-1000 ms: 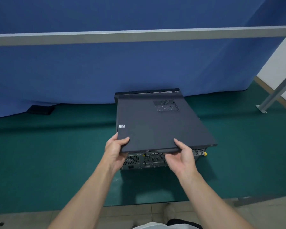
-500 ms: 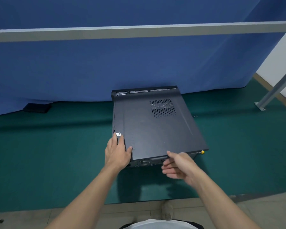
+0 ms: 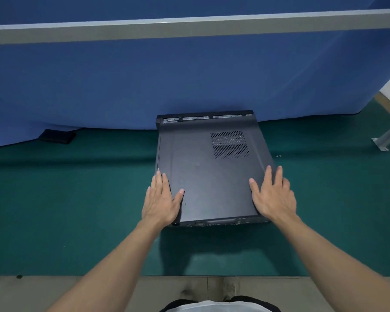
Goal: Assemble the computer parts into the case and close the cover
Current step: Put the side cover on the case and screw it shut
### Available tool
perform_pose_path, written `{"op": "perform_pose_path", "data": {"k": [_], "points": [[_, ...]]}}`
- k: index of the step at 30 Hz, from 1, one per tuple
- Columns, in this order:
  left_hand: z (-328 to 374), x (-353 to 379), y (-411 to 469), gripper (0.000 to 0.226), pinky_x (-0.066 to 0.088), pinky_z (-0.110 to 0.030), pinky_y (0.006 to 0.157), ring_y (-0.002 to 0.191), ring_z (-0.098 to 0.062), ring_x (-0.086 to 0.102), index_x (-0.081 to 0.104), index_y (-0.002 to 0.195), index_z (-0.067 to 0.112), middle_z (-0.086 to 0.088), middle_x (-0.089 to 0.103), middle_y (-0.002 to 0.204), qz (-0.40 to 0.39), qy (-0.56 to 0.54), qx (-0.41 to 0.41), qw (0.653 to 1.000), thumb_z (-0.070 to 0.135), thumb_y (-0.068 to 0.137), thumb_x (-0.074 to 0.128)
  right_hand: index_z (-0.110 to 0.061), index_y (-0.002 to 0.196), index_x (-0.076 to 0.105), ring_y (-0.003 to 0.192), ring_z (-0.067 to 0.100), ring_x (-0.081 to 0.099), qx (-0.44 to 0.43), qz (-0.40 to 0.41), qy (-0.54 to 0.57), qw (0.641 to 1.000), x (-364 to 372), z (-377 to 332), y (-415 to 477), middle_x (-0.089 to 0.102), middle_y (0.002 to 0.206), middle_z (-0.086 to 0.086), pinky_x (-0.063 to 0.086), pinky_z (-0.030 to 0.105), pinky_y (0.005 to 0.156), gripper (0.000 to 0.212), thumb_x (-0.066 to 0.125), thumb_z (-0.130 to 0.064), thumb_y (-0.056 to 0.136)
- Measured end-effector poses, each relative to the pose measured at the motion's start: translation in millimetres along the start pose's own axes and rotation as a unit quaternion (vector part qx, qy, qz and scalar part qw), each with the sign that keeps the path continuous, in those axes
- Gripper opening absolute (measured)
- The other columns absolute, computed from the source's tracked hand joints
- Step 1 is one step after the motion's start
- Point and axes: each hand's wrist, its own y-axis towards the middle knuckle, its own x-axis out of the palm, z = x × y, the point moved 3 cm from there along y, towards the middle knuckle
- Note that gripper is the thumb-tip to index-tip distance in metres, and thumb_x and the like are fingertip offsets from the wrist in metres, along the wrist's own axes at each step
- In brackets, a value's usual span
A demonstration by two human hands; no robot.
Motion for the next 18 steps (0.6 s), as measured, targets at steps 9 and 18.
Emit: {"op": "perform_pose_path", "data": {"k": [9, 18], "points": [[-1, 4, 1, 0.072, -0.003, -0.033, 0.12, 0.148, -0.017, -0.013, -0.008, 0.154, 0.008, -0.005, -0.014, 0.162, 0.021, 0.029, -0.013, 0.999, 0.052, 0.101, 0.015, -0.016, 0.153, 0.002, 0.146, 0.031, 0.003, -0.007, 0.015, -0.039, 0.999, 11, -5, -5, -0.001, 0.16, 0.013, 0.011, 0.046, 0.117, 0.077, 0.012, -0.064, 0.093], [5, 6, -28, 0.071, -0.005, -0.033, 0.12, 0.149, -0.019, -0.011, -0.005, 0.153, 0.006, -0.008, -0.01, 0.162, 0.042, 0.071, 0.005, 0.997, 0.051, 0.1, 0.012, -0.014, 0.153, -0.001, 0.146, 0.031, 0.002, 0.007, 0.004, -0.064, 0.998, 16, 2, -21, -0.006, 0.16, 0.013, 0.018, 0.047, 0.115, 0.081, 0.006, -0.065, 0.091]]}}
